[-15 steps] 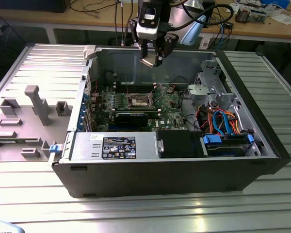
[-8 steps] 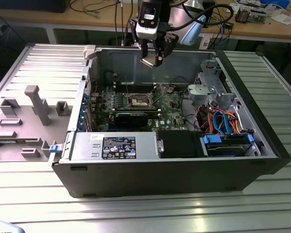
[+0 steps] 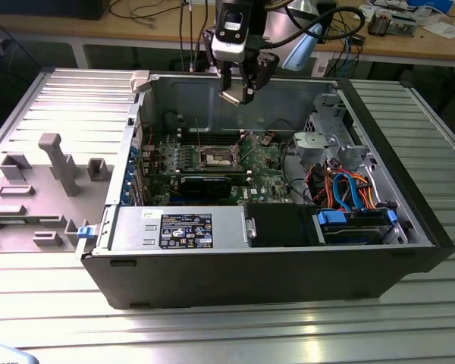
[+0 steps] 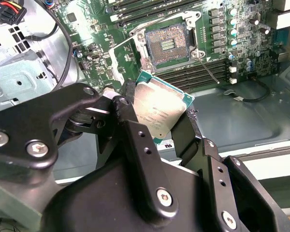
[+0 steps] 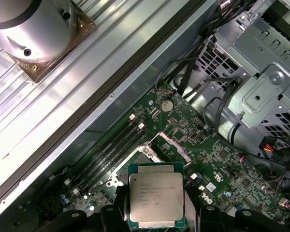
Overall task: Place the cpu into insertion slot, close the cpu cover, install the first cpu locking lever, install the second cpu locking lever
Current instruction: 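Place the cpu into insertion slot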
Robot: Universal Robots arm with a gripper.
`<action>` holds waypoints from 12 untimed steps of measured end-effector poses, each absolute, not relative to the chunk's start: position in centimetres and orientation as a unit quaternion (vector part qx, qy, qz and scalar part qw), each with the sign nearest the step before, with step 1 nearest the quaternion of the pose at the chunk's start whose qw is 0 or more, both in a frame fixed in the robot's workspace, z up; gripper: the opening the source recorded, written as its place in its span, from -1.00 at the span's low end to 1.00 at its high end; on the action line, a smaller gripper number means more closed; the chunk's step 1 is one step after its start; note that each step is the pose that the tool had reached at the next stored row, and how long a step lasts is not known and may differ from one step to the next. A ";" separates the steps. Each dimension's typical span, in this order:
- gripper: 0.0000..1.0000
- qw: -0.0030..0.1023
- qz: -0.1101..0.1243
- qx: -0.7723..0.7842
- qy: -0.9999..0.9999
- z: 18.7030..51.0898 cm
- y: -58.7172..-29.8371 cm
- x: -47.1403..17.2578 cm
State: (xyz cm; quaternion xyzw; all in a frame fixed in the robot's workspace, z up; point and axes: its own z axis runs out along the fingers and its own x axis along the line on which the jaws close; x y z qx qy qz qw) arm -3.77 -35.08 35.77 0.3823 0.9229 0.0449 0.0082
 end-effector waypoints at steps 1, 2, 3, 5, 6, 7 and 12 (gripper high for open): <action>0.09 0.008 0.045 0.383 0.923 35.8 -35.1 -3.8; 0.09 0.008 0.045 0.384 0.922 35.8 -35.1 -3.8; 0.09 0.008 0.045 0.384 0.922 35.8 -35.1 -3.8; 0.09 0.008 0.045 0.385 0.922 35.8 -35.1 -3.8; 0.09 0.008 0.045 0.386 0.921 35.8 -35.1 -3.8; 0.09 0.008 0.045 0.387 0.921 35.8 -35.1 -3.8; 0.09 0.009 0.045 0.390 0.920 35.8 -35.1 -3.8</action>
